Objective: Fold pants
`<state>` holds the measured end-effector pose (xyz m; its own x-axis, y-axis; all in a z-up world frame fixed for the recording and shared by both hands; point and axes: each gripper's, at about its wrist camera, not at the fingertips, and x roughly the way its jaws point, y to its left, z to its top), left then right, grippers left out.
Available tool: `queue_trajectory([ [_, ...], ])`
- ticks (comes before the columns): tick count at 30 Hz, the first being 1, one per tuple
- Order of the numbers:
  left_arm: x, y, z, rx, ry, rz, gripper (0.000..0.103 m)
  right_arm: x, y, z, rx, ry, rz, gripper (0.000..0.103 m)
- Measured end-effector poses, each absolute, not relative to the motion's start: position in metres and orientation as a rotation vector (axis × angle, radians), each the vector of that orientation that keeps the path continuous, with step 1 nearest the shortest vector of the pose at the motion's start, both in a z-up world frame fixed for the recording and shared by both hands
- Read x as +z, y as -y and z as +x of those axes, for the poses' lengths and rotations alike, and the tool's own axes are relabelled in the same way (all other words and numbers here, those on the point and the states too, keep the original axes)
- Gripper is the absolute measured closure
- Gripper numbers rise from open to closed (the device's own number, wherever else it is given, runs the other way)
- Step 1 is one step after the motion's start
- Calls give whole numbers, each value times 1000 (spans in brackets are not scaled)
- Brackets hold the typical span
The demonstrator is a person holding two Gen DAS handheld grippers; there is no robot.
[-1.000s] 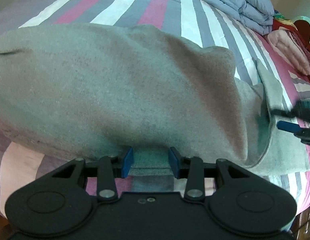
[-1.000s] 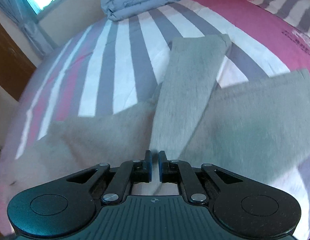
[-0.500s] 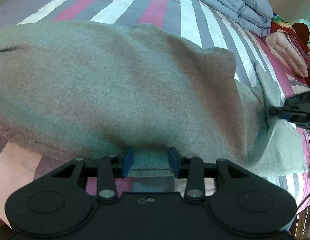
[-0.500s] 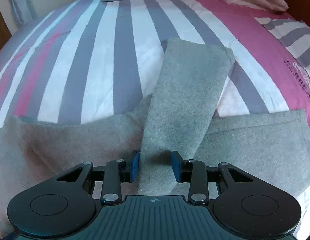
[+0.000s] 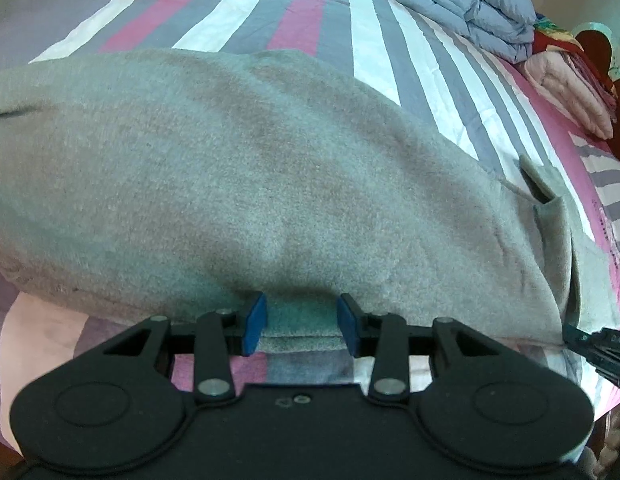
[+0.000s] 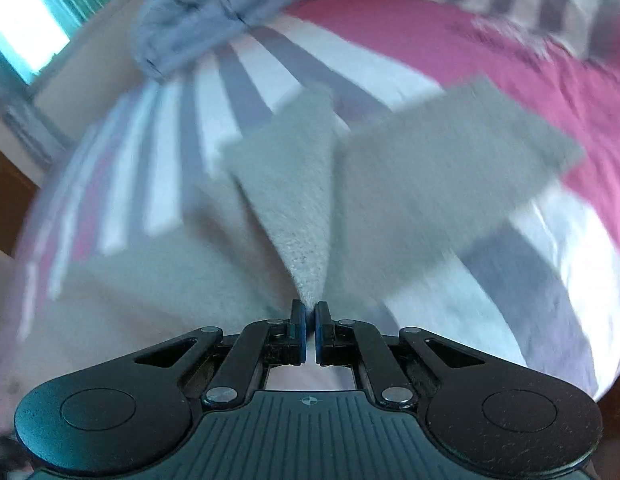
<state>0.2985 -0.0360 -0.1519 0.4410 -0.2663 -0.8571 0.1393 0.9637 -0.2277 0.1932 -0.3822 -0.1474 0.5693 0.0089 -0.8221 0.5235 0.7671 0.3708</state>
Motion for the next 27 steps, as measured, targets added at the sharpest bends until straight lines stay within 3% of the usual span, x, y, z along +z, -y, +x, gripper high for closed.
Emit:
queue_trajectory([
  [7, -152, 38, 298, -231, -1087, -132, 71, -112, 383, 200, -249, -900, 473, 96],
  [9, -152, 39, 299, -233, -1087, -130, 69, -103, 383, 210, -248, -888, 393, 87],
  [11, -152, 39, 298, -236, -1085, -132, 69, -99, 381, 225, -250, -878, 312, 72],
  [14, -152, 37, 299, -237, -1087, -147, 69, -97, 369, 250, -225, -873, 248, 63],
  [21, -153, 35, 300, -245, -1088, -167, 62, -127, 345, 311, -270, -917, -4, 62],
  [24, -154, 37, 301, -249, -1088, -167, 59, -141, 342, 330, -263, -935, -69, 62],
  [25, -154, 38, 301, -249, -1088, -166, 58, -144, 345, 334, -260, -941, -76, 67],
  [26, -154, 38, 301, -250, -1088, -167, 58, -144, 352, 335, -261, -930, -40, 101],
  [27, -154, 37, 301, -251, -1088, -168, 58, -142, 360, 335, -276, -921, 12, 99],
])
